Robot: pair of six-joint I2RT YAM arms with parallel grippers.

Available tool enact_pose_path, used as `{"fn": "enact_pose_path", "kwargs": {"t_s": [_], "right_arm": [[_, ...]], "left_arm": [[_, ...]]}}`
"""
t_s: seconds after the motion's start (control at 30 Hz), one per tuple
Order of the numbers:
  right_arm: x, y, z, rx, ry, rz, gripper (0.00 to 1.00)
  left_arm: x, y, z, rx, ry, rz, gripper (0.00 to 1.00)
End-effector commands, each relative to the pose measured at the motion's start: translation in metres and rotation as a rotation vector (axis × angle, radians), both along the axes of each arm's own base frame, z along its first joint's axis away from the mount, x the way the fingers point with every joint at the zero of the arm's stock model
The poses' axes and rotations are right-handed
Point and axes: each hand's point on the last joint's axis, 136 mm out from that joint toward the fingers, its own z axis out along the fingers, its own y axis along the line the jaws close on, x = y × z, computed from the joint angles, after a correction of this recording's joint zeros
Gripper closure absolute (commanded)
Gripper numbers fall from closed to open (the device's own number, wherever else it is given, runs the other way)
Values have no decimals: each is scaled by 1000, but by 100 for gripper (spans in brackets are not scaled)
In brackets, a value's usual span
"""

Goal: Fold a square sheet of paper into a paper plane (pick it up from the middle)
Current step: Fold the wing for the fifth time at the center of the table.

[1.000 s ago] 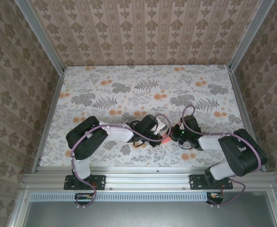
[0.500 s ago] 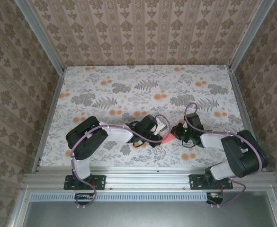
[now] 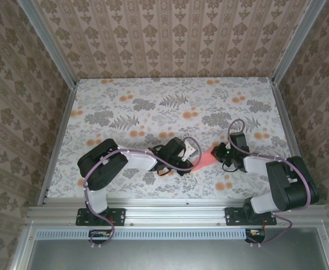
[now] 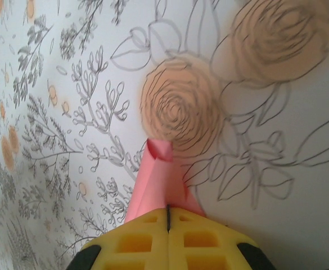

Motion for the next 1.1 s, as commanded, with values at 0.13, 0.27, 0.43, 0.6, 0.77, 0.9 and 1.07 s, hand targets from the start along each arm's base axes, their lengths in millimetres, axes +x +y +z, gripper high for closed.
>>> {"fn": "enact_pose_path", "kwargs": {"t_s": [0.13,0.27,0.43,0.6,0.77,0.9,1.07], "right_arm": [[4,-14,9,-11,-5,-1,94],[-2,-7,41,-7,-60,63,94],[-23,-20,84,-131,-100,114,93],[-26,30,97,126,-139,181,93],[-19,73,83,142,-140,211,93],[-16,71,52,85,-88,184,95],[-14,65,22,10,-38,197,95]], "left_arm": [[-43,62,-60,274,176,-40,96],[-41,60,-59,270,180,-39,96],[-41,57,-58,262,180,-42,96],[-40,53,-59,254,187,-47,96],[-40,52,-58,249,187,-44,96],[-41,53,-57,239,188,-36,96],[-42,52,-58,232,196,-40,96]]}}
